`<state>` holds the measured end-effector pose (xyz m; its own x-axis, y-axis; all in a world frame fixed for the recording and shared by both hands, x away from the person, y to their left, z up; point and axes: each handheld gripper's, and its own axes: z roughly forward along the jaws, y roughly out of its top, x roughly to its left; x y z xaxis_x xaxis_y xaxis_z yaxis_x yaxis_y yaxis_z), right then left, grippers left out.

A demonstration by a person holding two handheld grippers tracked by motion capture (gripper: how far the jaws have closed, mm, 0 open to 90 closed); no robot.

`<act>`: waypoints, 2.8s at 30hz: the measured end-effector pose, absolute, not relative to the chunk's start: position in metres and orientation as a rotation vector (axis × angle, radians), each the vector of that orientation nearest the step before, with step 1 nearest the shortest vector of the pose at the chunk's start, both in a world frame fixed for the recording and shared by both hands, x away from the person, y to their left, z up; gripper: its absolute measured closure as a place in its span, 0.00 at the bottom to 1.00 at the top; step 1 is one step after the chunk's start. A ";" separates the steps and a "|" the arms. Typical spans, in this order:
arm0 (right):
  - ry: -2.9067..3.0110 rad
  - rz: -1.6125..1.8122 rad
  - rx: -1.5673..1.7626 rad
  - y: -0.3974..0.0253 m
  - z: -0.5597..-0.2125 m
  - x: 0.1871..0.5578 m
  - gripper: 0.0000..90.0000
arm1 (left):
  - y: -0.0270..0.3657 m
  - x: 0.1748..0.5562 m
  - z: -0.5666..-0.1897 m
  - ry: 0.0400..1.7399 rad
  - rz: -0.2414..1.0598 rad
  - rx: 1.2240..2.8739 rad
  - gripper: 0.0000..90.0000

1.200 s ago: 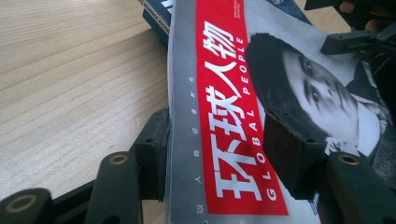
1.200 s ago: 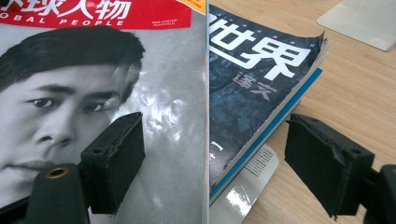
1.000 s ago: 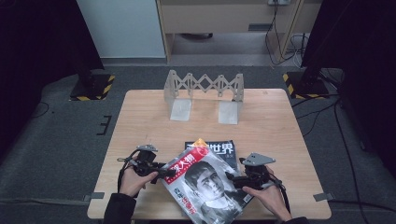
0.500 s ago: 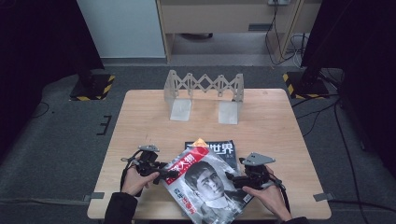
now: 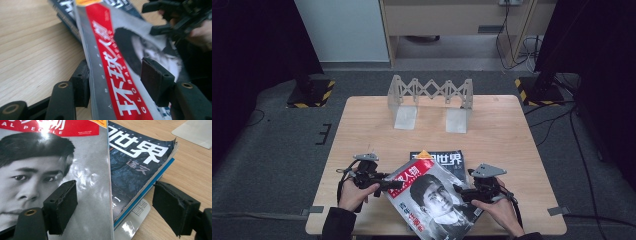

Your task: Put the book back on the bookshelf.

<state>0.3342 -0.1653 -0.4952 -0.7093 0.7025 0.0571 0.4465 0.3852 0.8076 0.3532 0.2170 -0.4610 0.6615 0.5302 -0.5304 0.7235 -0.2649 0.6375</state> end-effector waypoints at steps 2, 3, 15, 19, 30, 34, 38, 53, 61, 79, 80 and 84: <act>2.352 1.235 1.004 -0.165 -0.495 0.334 0.23 | 0.215 0.353 -0.461 0.989 -0.267 1.934 0.48; 2.352 1.235 1.005 -0.165 -0.495 0.334 0.23 | 0.214 0.353 -0.462 0.991 -0.271 1.941 0.48; 2.347 1.243 1.002 -0.165 -0.496 0.334 0.23 | 0.200 0.351 -0.466 0.990 -0.315 1.995 0.61; 2.352 1.240 0.999 -0.165 -0.496 0.334 0.23 | 0.197 0.350 -0.460 1.013 -0.286 2.020 0.69; 2.363 1.239 1.010 -0.166 -0.495 0.335 0.22 | 0.190 0.345 -0.439 1.042 -0.260 2.005 0.82; 2.363 1.240 1.015 -0.165 -0.495 0.335 0.22 | 0.188 0.343 -0.432 1.045 -0.249 1.982 0.87; 2.369 1.239 1.020 -0.167 -0.494 0.336 0.23 | 0.185 0.341 -0.426 1.051 -0.234 1.962 0.89; 2.233 1.326 1.091 -0.183 -0.480 0.340 0.23 | 0.171 0.349 -0.393 1.050 -0.213 1.866 0.96; 2.064 1.328 1.191 -0.206 -0.475 0.346 0.22 | 0.168 0.354 -0.353 1.003 -0.133 1.850 0.96; 2.035 1.181 1.276 -0.230 -0.490 0.359 0.22 | 0.193 0.361 -0.264 1.018 0.237 1.757 0.96; 2.034 1.176 1.282 -0.231 -0.491 0.360 0.22 | 0.196 0.363 -0.263 1.022 0.241 1.745 0.96; 2.039 1.157 1.277 -0.232 -0.492 0.361 0.21 | 0.204 0.367 -0.263 1.038 0.260 1.701 0.96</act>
<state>0.3611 -0.2324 -0.4925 -0.4581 0.8878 0.0442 0.4935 0.2127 0.8433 0.3670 0.2043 -0.2628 0.5958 0.7403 -0.3115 0.5057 -0.0444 0.8616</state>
